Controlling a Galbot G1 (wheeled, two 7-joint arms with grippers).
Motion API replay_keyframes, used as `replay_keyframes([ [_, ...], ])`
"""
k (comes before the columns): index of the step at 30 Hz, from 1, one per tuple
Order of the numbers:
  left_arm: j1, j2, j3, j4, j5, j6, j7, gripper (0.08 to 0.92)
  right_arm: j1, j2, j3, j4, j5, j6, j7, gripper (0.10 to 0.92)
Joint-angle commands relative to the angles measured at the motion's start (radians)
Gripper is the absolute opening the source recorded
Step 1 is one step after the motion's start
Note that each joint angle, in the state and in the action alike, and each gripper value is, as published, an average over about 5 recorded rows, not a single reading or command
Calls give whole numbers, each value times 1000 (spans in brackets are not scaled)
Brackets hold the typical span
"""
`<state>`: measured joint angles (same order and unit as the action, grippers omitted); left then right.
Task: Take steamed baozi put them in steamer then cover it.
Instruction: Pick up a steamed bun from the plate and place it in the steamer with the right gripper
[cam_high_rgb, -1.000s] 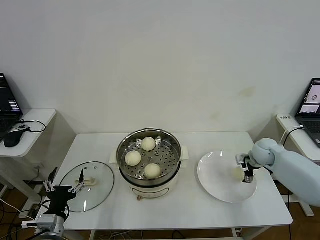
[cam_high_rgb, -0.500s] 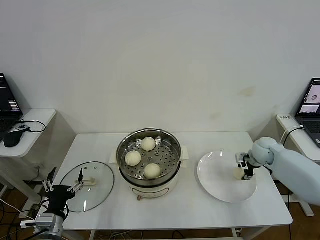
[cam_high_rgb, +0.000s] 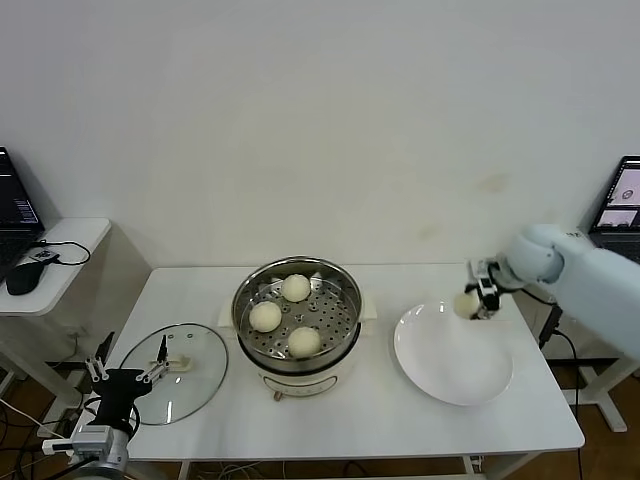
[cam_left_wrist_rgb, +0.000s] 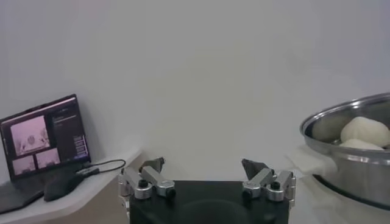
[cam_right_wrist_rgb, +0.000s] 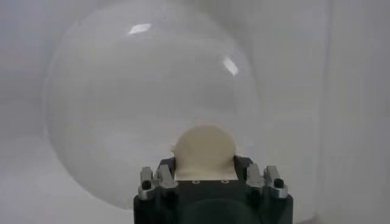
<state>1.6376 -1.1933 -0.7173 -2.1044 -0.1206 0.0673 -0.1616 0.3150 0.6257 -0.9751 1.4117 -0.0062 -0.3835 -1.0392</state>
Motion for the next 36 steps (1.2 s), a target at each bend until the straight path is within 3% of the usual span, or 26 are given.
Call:
replay_keyframes([
  [1,0,1,-1,2,-1,-1,0,823,441,138,-269,116,282,-124,40,611],
  [7,-2,-2,-2,4,-5,-3,0,823,449,299,-300,117,446,-224,134,619],
  [17,2,-2,-17,8,-13,-5,0,823,268,528,-266,59,583,-328,321,627],
  [24,6,-5,-28,1,-21,-6,0,823,154,590,-278,-3,529,-346,384,628],
  [36,7,-10,-31,-7,-21,-7,-1,823,75,560,-276,-43,433,-344,388,628],
])
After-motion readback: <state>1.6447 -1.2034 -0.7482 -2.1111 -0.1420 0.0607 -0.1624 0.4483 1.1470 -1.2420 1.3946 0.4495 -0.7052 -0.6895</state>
